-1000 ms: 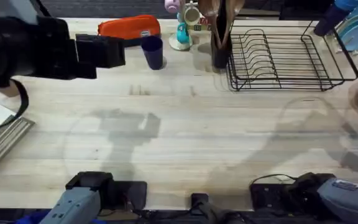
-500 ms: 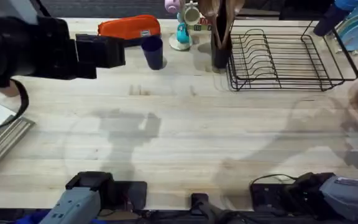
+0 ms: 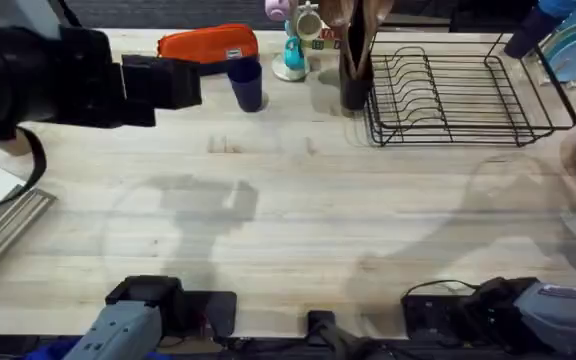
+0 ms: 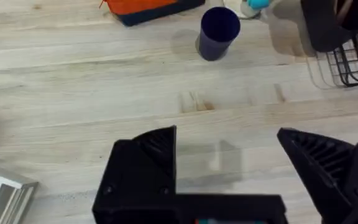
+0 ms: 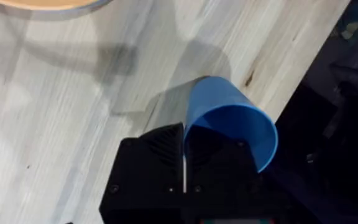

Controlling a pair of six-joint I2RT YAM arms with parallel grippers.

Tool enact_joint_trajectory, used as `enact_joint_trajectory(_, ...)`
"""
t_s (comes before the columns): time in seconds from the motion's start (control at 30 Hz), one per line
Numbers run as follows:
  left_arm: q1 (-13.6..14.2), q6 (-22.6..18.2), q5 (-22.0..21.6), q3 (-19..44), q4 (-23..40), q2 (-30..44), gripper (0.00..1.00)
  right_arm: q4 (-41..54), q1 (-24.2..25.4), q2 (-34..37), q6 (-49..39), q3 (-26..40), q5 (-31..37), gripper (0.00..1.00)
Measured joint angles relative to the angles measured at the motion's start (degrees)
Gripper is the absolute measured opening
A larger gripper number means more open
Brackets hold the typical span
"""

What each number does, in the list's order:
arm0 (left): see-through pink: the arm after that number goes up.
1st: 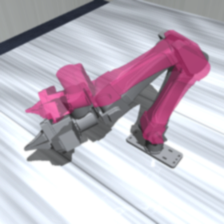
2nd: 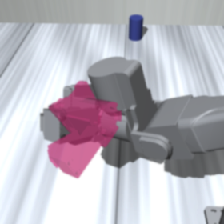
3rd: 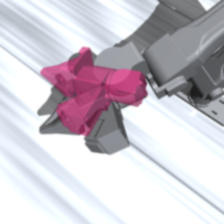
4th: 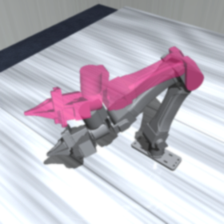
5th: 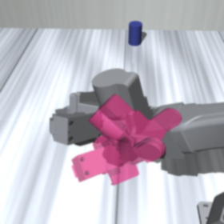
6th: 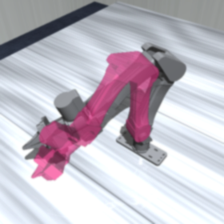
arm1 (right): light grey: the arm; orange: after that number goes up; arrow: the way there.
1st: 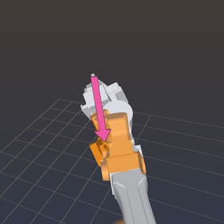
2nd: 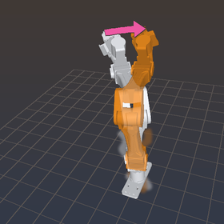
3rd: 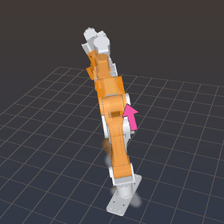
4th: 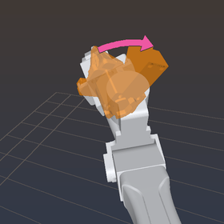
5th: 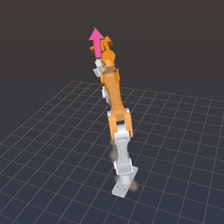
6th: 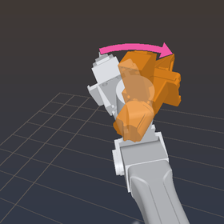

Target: Pick up the cup on the table and put them onto the rack.

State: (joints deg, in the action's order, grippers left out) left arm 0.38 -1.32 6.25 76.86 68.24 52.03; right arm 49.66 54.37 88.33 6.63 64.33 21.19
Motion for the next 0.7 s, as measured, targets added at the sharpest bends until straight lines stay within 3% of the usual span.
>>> enact_joint_trajectory(0.17, 0.0, 0.0, 0.0, 0.0, 0.0, 0.0, 0.993, 0.4, 0.1, -2.1, -0.8, 0.0, -0.5, 0.032)
enact_joint_trajectory(0.4, 0.0, 0.0, 0.0, 0.0, 0.0, 0.0, 0.993, 1.7, -1.1, -12.1, -1.1, 0.8, -0.7, 0.032)
enact_joint_trajectory(0.7, 0.0, 0.0, 0.0, 0.0, 0.0, 0.0, 0.993, 0.6, -14.8, -23.4, -1.9, 1.3, -0.7, 0.032)
